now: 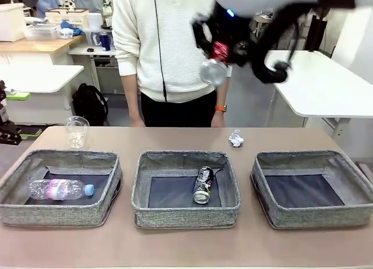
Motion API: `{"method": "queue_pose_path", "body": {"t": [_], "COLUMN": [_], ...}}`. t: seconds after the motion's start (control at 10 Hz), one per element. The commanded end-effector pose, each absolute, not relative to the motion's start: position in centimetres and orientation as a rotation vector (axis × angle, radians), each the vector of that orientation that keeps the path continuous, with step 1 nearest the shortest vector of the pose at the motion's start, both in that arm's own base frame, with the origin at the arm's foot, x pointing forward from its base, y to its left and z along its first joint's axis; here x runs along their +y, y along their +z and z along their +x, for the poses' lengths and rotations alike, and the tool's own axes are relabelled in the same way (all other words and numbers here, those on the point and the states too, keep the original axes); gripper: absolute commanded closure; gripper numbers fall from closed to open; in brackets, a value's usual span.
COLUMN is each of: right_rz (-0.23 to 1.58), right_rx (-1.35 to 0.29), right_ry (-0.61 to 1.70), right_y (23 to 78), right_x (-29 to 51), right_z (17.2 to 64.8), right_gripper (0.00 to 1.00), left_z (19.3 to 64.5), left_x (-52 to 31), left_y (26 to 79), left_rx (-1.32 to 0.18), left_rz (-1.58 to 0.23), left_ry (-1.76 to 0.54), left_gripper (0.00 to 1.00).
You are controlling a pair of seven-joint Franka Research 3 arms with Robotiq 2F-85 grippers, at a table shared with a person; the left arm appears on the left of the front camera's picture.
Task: Sort the waste into the appropriate baskets.
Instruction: Pick up the waste item pointed out by the person.
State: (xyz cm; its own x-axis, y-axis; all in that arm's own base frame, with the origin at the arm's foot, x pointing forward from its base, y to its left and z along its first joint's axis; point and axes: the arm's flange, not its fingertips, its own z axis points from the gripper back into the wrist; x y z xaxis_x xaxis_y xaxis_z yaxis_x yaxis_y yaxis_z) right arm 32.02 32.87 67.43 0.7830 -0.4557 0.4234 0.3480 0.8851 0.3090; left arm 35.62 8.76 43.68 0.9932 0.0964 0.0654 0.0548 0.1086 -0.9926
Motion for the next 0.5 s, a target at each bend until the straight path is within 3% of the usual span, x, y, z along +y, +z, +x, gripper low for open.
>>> {"method": "queue_pose_path", "body": {"t": [0.0, 0.4], "right_rz": [0.227, 0.203], "right_rx": [-0.479, -0.419], "right_ry": [-0.333, -0.156], "right_y": [69.8, 72.6], "right_x": [36.4, 38.5], "right_z": [32.9, 33.6], "right_gripper": [0.71, 0.71], "left_z": [35.2, 35.2], "left_x": [8.8, 8.8], "left_y": [43.8, 43.8], "left_rx": [-0.124, -0.124], "left_rz": [-1.466, -1.466], "left_ry": [0.015, 0.015], "left_gripper": [0.0, 0.0]}}
